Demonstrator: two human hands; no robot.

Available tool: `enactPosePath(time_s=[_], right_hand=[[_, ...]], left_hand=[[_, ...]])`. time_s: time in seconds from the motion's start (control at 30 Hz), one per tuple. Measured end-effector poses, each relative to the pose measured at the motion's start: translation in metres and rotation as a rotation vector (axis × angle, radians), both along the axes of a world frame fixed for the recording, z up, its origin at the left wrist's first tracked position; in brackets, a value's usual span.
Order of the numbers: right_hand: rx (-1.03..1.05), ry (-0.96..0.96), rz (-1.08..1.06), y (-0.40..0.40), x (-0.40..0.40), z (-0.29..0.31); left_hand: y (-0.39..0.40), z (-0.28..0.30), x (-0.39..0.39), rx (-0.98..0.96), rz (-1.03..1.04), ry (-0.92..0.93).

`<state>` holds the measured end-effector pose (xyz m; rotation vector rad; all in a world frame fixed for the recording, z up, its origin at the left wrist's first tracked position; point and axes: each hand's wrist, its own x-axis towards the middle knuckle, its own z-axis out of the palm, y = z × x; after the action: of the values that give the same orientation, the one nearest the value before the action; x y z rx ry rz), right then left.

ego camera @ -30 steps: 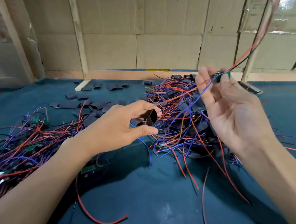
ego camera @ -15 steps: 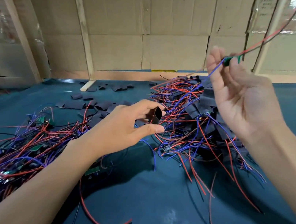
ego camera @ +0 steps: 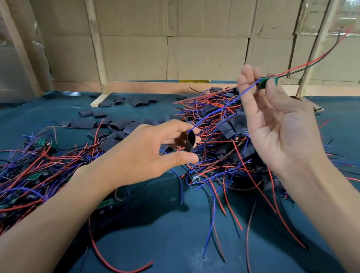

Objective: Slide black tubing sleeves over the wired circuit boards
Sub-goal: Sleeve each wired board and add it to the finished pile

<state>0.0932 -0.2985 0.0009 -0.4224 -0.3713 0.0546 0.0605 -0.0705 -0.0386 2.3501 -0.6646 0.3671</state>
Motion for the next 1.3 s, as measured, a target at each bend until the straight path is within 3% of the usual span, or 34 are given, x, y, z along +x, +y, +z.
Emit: enactPosePath(time_s=[0.73,1.07,1.3], right_hand=[[-0.264,-0.072,-0.12,-0.003,0.002,-0.018],[-0.419,-0.177,-0.25,0.002,-0.001,-0.024],[-0.767,-0.241,-0.326,0.03,-0.011,-0.046]], left_hand=[[0.009,0.005,-0.002,-0.084,0.11,-0.071],[0.009,0.008,-0.002,0.061,0.182,-0.236],[-0.003,0.012,-0.005,0.288,0.261,-0.576]])
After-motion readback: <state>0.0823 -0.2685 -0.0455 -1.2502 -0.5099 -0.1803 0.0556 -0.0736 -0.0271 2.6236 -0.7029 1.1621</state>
